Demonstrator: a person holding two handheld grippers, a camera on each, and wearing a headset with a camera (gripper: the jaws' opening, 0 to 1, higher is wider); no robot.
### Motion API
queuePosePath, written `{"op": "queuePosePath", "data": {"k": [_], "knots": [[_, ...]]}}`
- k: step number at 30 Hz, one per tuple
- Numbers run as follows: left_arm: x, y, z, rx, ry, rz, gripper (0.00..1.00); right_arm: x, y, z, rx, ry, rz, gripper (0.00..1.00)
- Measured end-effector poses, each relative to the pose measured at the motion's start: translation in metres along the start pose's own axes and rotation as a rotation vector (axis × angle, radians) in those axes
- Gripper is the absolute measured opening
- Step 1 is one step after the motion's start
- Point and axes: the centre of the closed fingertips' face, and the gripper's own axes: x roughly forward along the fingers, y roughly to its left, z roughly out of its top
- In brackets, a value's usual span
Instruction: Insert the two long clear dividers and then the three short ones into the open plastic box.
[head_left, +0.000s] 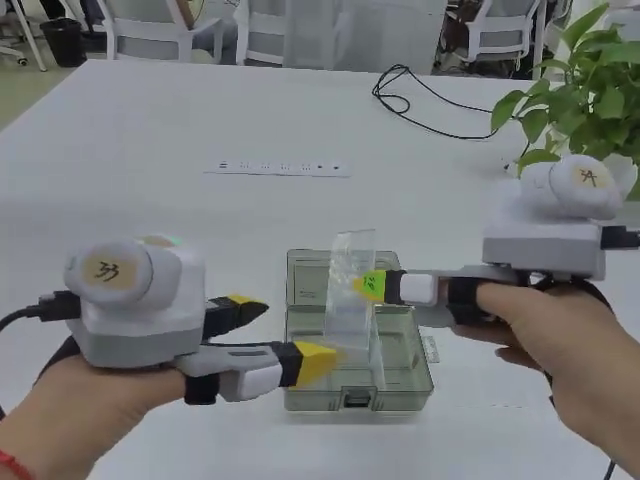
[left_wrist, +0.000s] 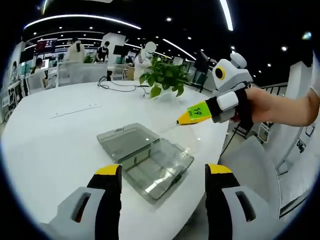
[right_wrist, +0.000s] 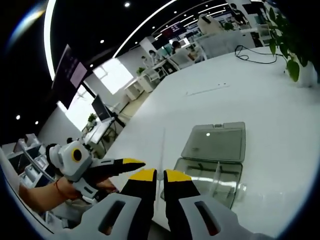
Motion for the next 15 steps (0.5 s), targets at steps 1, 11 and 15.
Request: {"op": "queuePosePath", "data": {"k": [1,11,15], "knots": [[-0.001,0.002,-0.001,0.022,-0.002,-0.006,0.73,0.002,-0.004,0.003,0.002,0.014,0.000,0.07],[-0.004,0.006,-0.023,0.173,0.052,-0.101,1.00,0.009,-0.016,0.002,0.060,0.130,-0.070,0.07],[-0.005,0.007,-0.028,0.196,0.057,-0.112,1.00,0.015,-0.030,0.001,0.092,0.207,-0.124,0.07]]}}
